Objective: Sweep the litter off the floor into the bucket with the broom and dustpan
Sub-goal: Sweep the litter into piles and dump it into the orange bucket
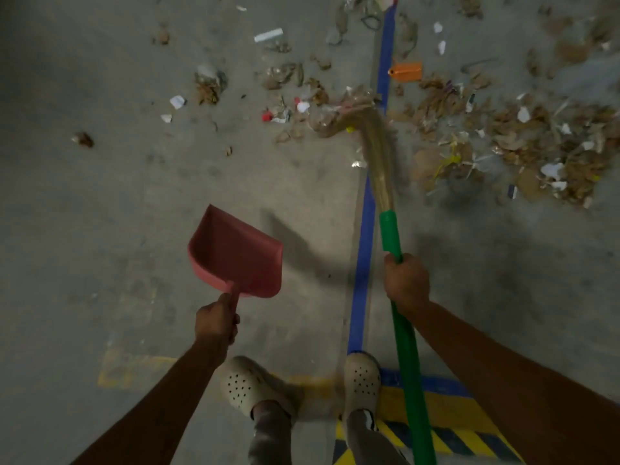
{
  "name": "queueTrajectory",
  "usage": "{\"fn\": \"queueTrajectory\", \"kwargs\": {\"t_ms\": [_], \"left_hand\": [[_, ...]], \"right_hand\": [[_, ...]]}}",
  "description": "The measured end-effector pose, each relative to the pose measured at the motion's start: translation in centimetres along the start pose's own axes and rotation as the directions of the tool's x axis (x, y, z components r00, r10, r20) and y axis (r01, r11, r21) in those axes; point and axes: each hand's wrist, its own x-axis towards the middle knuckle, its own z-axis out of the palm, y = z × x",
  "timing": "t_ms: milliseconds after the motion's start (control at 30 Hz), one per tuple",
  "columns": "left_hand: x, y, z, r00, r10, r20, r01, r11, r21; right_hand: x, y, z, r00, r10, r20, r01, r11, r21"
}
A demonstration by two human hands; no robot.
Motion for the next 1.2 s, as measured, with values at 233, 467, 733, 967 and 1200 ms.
{"fn": "queueTrajectory", "kwargs": {"t_ms": [233,467,733,967,1200], "left_hand": [[0.1,4.2,-8.9,1.0,0.015,-0.011,-0.016,0.994,-0.104],[1.5,8.3,-18.1,0.997,0.025,-0.079,-0.038,0.985,-0.171],[6.3,13.3,-22.6,0.984,-0.001,-0.179,-0.027,0.988,-0.151],[11.4,19.2,-21.8,0.975,-0.026,-0.221,-0.013,0.985,-0.173],[18.4,19.3,-23.7,0.936,-0.048,-0.348,0.039,0.999,-0.034]], "right_hand": [[-10.0,-7.7,5.0,0.996,-0.09,0.013,0.088,0.991,0.103],[-16.1,-17.7,12.1,0.973,-0.164,0.16,0.137,0.976,0.172],[-16.4,-26.4,16.1,0.94,-0.226,0.255,0.195,0.97,0.143],[-13.9,-32.3,19.9,0.888,-0.292,0.354,0.306,0.952,0.016],[-14.6,-37.8,28.8,0.796,-0.349,0.495,0.458,0.881,-0.117]]}}
